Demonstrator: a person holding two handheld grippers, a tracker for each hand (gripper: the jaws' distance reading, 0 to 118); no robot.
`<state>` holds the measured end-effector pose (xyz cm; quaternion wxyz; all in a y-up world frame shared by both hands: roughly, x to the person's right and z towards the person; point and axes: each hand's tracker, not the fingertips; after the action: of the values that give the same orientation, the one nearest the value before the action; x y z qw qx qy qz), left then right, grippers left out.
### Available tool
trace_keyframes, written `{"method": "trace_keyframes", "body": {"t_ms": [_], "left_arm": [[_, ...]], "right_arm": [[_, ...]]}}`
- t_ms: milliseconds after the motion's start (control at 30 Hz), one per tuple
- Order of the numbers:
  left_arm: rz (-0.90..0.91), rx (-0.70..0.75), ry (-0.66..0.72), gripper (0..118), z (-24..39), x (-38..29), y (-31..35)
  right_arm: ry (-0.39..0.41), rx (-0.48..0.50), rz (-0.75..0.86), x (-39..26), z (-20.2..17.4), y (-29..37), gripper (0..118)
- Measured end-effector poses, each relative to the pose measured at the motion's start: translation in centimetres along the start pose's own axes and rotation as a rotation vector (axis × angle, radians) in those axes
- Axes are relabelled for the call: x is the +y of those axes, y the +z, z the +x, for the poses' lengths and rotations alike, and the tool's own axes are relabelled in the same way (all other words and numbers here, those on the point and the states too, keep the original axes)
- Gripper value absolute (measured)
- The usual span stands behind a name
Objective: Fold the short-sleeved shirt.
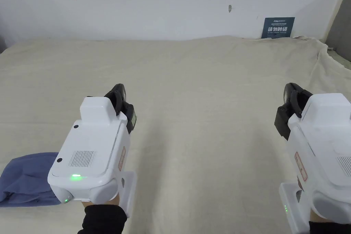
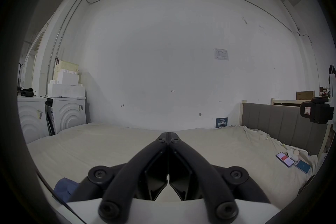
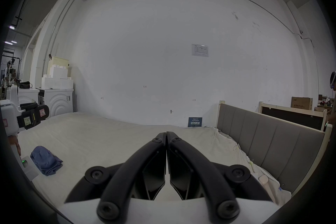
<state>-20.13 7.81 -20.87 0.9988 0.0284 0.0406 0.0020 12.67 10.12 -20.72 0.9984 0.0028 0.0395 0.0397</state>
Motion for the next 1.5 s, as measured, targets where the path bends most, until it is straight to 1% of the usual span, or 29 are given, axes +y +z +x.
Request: {"method": "trace_keyframes", "body": {"t_ms": [1500], "left_arm": [[-0.026, 0.004, -0.005, 0, -0.48, 0.03, -0.11]], "right_arm": [[-0.002, -0.002, -0.005, 0.06, 0.45, 0.15, 0]]}}
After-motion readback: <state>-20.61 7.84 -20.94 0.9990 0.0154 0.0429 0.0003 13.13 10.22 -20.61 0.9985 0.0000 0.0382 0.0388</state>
